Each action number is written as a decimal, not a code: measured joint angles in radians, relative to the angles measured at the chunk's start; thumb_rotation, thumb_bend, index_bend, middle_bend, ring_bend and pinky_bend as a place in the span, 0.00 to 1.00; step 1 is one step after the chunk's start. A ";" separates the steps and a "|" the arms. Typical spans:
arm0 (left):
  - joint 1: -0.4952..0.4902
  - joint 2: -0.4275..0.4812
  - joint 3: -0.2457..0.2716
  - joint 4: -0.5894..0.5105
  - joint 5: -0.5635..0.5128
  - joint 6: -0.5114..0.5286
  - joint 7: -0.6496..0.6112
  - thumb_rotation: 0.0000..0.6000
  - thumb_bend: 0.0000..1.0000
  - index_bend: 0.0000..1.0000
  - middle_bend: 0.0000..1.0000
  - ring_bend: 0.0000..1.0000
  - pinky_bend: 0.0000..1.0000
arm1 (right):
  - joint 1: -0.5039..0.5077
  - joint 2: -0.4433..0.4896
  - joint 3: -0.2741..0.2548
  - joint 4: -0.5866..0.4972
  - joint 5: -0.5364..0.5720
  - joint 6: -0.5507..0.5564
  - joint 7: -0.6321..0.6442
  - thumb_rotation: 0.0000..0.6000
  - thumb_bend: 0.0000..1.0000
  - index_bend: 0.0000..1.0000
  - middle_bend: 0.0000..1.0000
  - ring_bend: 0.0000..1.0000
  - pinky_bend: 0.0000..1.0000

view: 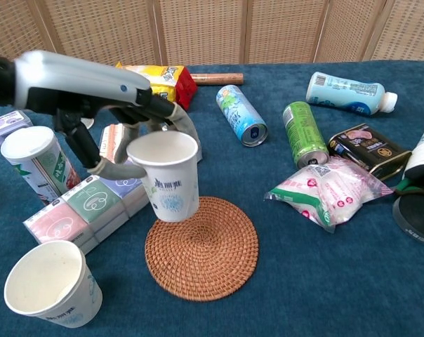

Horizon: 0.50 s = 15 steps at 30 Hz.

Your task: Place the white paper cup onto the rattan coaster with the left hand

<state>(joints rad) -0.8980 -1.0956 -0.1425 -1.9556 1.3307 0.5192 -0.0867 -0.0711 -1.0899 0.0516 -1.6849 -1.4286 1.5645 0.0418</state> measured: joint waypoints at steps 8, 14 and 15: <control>-0.073 -0.056 0.028 0.019 -0.105 -0.011 0.155 1.00 0.49 0.22 0.26 0.33 0.50 | -0.013 0.001 0.001 0.017 0.005 0.007 0.027 1.00 0.22 0.00 0.00 0.00 0.00; -0.126 -0.104 0.066 0.031 -0.192 0.004 0.279 1.00 0.49 0.22 0.25 0.33 0.49 | -0.017 -0.002 0.001 0.030 0.009 0.003 0.042 1.00 0.22 0.00 0.00 0.00 0.00; -0.136 -0.113 0.076 0.033 -0.211 0.009 0.303 1.00 0.49 0.22 0.25 0.33 0.49 | -0.017 -0.001 0.002 0.032 0.009 0.002 0.043 1.00 0.22 0.00 0.00 0.00 0.00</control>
<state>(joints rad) -1.0343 -1.2086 -0.0669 -1.9227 1.1197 0.5284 0.2163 -0.0883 -1.0914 0.0533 -1.6529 -1.4197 1.5666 0.0849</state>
